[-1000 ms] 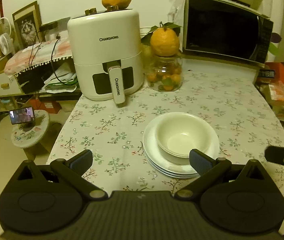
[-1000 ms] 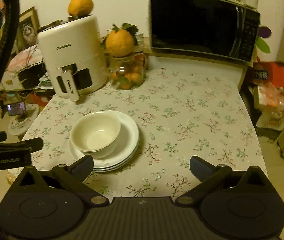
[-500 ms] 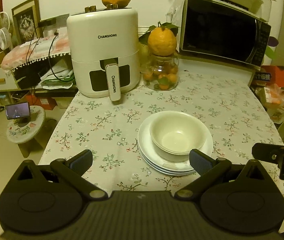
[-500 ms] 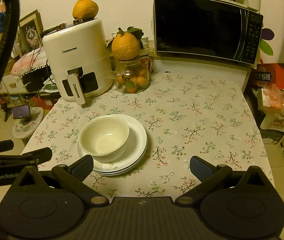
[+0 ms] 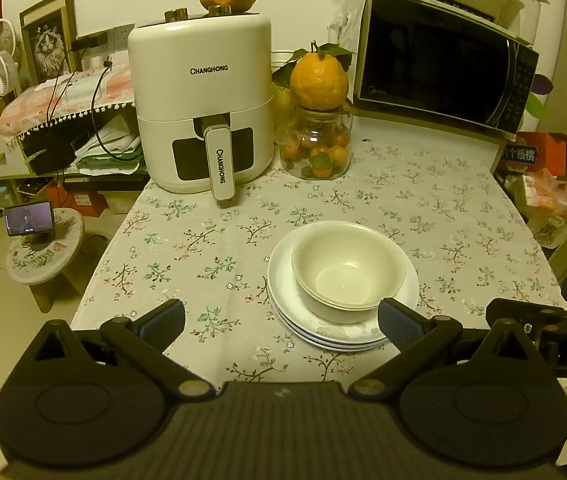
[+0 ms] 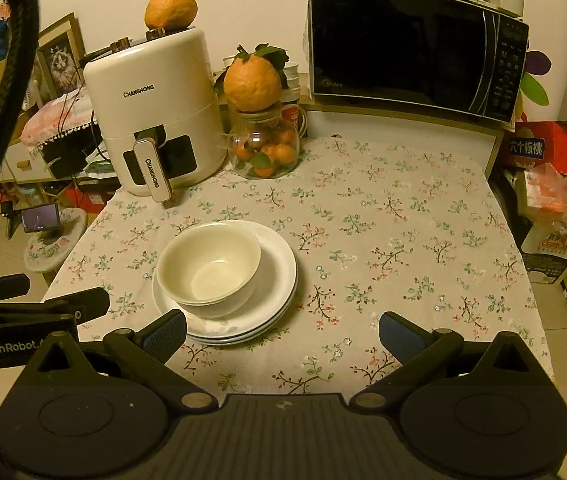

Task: Organize plates and bowls

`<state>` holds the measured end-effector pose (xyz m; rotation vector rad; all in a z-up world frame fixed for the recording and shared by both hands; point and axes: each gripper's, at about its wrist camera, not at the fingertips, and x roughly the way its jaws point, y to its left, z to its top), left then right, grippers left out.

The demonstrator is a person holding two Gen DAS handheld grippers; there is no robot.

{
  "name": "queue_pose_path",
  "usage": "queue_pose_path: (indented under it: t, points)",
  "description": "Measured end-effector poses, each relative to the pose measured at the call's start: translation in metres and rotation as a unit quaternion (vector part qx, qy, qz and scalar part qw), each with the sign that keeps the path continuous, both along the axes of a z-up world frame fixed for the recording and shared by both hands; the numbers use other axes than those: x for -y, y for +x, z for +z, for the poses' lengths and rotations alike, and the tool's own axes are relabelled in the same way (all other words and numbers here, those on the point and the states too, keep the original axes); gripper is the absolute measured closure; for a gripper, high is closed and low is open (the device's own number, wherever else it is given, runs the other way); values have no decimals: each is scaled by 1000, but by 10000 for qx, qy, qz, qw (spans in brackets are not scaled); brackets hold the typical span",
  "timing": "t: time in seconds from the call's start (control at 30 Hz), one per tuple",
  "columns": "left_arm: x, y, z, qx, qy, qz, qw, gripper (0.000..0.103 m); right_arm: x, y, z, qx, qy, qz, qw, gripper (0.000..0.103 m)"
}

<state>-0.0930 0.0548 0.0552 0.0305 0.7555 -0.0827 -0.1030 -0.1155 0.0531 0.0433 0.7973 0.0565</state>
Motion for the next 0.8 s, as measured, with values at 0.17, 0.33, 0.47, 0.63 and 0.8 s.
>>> queue_pose_path:
  t: [0.17,0.33,0.47,0.63,0.8]
  points:
    - [1,1,0,-7,21,-46,10000,0,0,1,-1,-19,-4,13,10000,2]
    - [2,0,0,4,43,-93,9999,0,0,1,-1,-24,-3,11,10000,2]
    - [3,0,0,14,52,-117,9999,0,0,2,-2,-26,-6,14,10000,2]
    - [4,0,0,20,80,-132,9999,0,-1,2,-3,-33,-1,27,10000,2]
    - [3,1,-1,-17,66,-131,9999,0,-2,2,-3,-35,-2,29,10000,2]
